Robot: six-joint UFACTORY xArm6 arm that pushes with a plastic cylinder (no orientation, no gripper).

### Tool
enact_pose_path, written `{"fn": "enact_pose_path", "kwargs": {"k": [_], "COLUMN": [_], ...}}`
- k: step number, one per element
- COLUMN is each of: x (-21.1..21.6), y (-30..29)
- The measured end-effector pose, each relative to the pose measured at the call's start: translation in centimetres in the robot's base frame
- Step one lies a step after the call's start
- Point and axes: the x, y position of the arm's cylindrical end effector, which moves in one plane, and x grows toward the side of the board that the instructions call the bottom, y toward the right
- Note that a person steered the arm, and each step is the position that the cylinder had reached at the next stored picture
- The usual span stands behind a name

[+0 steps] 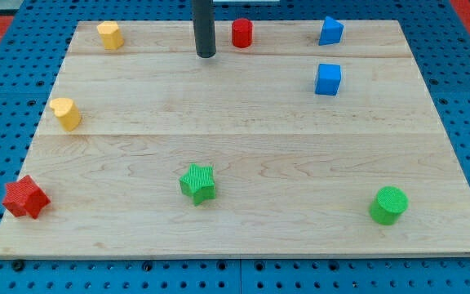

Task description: Push the red circle slightly right

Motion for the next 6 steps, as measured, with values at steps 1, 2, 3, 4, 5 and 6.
{"fn": "enact_pose_path", "kwargs": {"k": [1, 2, 3, 4, 5, 6], "x": [0.0, 0.2, 1.2, 0.1, -4.3, -6.1], "y": [0.0, 0.0, -1.4, -3.2, -3.0, -1.8]}}
